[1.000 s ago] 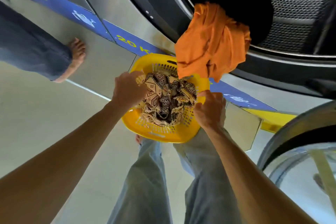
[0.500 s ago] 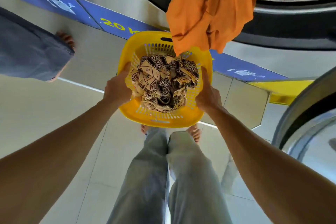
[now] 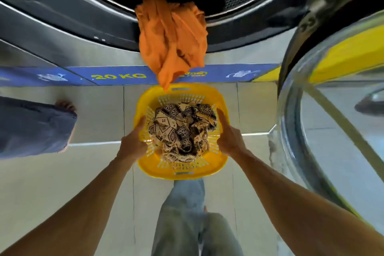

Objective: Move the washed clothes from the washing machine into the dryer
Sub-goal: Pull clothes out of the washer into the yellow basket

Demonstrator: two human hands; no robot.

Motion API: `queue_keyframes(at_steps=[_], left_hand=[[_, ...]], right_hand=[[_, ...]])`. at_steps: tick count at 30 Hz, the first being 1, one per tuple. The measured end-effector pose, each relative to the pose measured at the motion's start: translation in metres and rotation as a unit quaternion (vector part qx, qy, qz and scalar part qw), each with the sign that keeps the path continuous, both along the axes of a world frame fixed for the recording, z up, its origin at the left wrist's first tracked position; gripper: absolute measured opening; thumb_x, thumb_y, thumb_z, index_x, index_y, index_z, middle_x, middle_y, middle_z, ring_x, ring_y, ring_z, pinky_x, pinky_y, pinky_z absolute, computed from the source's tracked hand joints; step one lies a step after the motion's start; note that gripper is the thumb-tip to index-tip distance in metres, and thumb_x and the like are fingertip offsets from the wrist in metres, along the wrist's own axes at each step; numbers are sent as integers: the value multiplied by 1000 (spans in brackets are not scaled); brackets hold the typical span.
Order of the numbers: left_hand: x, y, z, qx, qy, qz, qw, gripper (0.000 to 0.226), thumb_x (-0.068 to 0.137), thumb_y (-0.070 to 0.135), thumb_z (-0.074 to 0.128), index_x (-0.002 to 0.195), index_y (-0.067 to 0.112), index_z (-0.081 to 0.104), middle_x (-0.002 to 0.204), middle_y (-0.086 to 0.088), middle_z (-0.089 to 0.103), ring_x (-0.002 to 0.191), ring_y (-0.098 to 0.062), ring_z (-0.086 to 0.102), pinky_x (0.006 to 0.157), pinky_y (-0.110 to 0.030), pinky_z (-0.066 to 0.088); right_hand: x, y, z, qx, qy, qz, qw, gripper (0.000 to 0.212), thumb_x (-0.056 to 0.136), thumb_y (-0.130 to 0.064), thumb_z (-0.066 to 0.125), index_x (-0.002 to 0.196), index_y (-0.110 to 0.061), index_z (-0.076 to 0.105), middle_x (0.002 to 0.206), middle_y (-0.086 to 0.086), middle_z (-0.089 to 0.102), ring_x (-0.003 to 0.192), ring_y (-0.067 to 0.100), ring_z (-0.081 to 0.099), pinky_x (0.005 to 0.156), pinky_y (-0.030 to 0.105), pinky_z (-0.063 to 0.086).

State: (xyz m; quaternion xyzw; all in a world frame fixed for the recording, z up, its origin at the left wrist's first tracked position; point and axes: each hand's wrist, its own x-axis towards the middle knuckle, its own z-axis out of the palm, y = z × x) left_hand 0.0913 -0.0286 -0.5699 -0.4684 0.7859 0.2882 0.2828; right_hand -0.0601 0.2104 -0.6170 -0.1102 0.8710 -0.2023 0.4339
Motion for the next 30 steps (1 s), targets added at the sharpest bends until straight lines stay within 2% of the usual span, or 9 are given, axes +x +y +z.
queue_keyframes(at_steps=[3,5,9,13,15,18,22,26,30], left_hand=[[14,34,33,3,-6,-11,1000,86,88,-1,50,153,44,14,144,-22,49,114,-43,58,79,-34,48],[30,59,55,-4,-17,-7,1000,85,89,1,51,153,43,14,137,-26,53,110,-44,59,76,-36,47],[73,103,102,-18,-36,-6,999,84,90,4,54,154,40,14,129,-27,57,103,-42,62,71,-35,49],[112,137,151,-52,-27,-52,997,85,89,4,56,155,36,12,135,-25,54,112,-41,59,88,-40,51],[129,153,178,-66,-25,-83,994,84,89,5,53,155,36,11,135,-23,55,110,-40,60,83,-39,49],[153,176,211,-70,-9,-117,991,86,89,9,53,155,39,7,134,-19,57,97,-35,61,69,-32,44],[172,211,241,-65,1,-157,985,87,88,20,61,154,42,9,142,-16,52,114,-38,59,81,-33,48],[174,248,262,-56,-2,-212,976,83,90,15,56,154,42,10,145,-15,49,115,-36,59,79,-32,48],[174,284,269,-16,1,-250,968,84,87,16,58,152,46,14,145,-13,49,113,-34,61,77,-28,50]], right_hand=[[32,37,22,13,-16,-24,1000,104,84,6,51,152,-52,-3,78,12,61,62,27,63,50,38,53],[53,59,38,14,-26,-34,999,103,86,5,50,151,-53,-4,78,11,62,63,27,65,56,41,59],[94,101,71,3,-21,-32,999,101,86,4,52,151,-53,-1,82,13,65,60,23,63,54,37,57],[134,139,106,-25,6,-14,1000,95,88,-4,54,154,-47,1,96,17,71,51,13,51,48,26,46],[151,157,129,-42,9,-17,999,95,87,-7,54,153,-49,1,92,17,70,53,17,53,52,30,50],[179,191,163,-56,14,-39,998,95,84,-6,49,150,-55,0,87,17,68,64,27,61,64,41,57],[210,236,196,-68,18,-64,995,95,85,-6,49,151,-55,1,90,19,67,66,28,62,65,43,58],[239,285,225,-71,7,-109,991,92,85,-5,49,152,-52,6,85,14,60,70,31,64,67,45,60],[265,334,247,-61,14,-147,987,85,90,-7,49,155,-44,9,105,20,64,79,32,64,70,41,57]])
